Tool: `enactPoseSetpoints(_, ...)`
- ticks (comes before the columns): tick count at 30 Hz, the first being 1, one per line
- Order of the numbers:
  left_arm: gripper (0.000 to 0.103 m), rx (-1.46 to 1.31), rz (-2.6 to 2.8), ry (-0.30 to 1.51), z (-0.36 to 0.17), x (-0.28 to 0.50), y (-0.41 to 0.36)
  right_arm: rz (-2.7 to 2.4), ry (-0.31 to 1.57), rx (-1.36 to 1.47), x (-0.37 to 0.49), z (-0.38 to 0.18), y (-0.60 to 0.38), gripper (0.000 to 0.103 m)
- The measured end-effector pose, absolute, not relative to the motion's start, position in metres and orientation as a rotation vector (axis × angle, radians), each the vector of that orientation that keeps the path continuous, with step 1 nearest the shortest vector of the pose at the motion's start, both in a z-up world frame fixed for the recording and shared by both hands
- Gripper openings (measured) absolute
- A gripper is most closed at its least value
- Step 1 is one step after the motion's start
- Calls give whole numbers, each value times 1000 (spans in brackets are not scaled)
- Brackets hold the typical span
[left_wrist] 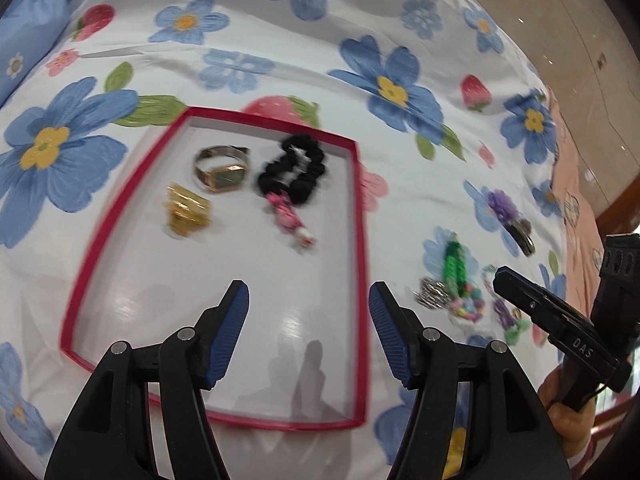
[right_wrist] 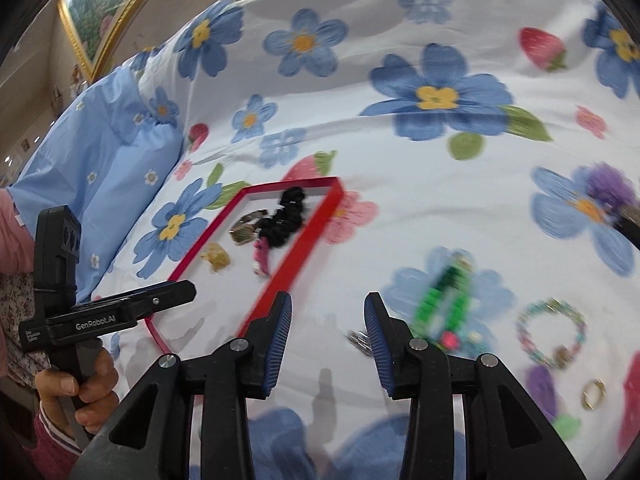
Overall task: Organize jewelry
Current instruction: 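Move both tools back over the gold ring and green hair tie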
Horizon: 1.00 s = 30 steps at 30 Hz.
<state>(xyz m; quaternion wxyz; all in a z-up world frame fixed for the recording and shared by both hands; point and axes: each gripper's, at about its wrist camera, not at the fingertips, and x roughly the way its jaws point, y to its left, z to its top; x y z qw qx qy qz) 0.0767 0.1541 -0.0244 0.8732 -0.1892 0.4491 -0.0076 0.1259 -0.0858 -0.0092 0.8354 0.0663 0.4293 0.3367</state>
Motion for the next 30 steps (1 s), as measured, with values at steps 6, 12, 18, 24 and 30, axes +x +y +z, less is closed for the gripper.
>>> enactPoseSetpoints(6,62,-343,-73,953,-23,77,121,632,901,173,119,-11,-133,41)
enactPoseSetpoints(12,62,-313,-110,963,-21,78,98,572,894,196,115,-13,-169,43)
enactPoseSetpoints(18,62,-286,-133,973,-21,83,80,523,895,226,110,-18,-201,44)
enactPoseSetpoints(24,62,-261,-165,984,-23,90,59,479,897,244,109,-23,-226,44)
enactPoseSetpoints(30,62,-225,-210,998,-24,99,38,446,903,259,110,-27,-244,44)
